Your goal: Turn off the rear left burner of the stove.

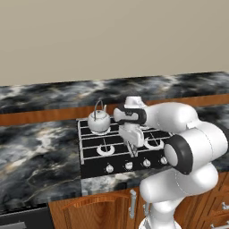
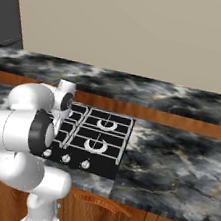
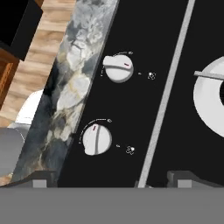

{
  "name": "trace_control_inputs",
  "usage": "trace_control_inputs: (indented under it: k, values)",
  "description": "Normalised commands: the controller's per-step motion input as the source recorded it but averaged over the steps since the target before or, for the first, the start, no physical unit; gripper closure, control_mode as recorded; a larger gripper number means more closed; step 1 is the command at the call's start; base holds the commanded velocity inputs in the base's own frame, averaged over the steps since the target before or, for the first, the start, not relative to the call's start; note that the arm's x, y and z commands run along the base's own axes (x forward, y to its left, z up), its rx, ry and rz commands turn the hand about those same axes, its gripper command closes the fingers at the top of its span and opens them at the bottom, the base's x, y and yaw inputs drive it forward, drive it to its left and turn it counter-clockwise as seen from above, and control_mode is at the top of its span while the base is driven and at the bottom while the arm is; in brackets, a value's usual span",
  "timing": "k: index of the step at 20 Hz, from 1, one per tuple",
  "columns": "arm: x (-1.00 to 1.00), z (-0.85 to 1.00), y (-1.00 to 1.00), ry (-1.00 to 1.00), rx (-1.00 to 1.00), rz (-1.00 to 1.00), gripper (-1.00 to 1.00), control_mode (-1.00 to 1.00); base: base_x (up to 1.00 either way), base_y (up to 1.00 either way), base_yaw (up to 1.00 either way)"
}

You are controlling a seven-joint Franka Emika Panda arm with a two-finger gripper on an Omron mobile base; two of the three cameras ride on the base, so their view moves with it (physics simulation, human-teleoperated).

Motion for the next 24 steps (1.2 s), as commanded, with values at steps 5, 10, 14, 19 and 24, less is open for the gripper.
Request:
trace_control_inputs:
  k: [5,10,14,19,24]
  values:
    - [0.0,-0.26,0.1,0.0,0.15,0.0,-1.0,-1.0,0.0,0.0,0.0]
    - [-0.1,-0.09,0.0,0.0,0.02,0.0,-1.0,-1.0,0.0,0.0,0.0]
    - [-0.05,-0.23,0.02,0.0,0.0,0.0,-1.0,-1.0,0.0,0.0,0.0]
    - [0.0,-0.26,0.03,0.0,0.0,0.0,-1.0,-1.0,0.0,0.0,0.0]
    - [0.0,-0.24,0.0,0.0,0.0,0.0,-1.0,-1.0,0.0,0.0,0.0]
